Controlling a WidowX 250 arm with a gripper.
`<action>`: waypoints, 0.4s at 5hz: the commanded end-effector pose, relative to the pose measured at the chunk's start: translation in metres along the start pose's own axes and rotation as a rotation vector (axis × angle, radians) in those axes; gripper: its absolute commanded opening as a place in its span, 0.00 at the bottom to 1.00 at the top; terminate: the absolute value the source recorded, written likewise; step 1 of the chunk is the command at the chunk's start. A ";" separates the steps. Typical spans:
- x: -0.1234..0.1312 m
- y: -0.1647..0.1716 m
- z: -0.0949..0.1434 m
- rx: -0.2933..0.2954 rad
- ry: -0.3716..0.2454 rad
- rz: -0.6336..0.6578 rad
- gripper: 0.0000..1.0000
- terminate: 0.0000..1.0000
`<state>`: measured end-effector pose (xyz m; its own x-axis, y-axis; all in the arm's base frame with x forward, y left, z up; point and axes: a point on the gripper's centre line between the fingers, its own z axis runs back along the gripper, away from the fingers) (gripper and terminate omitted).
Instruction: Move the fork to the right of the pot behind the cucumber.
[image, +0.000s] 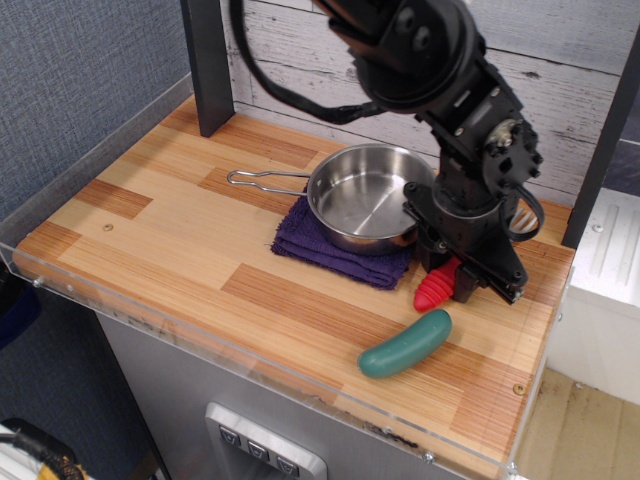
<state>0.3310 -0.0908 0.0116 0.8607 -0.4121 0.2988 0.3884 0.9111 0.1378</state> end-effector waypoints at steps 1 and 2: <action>-0.011 -0.001 0.017 -0.019 -0.003 0.009 1.00 0.00; -0.010 -0.001 0.025 -0.021 -0.020 0.011 1.00 0.00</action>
<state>0.3190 -0.0901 0.0135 0.8751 -0.4066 0.2624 0.3930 0.9135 0.1047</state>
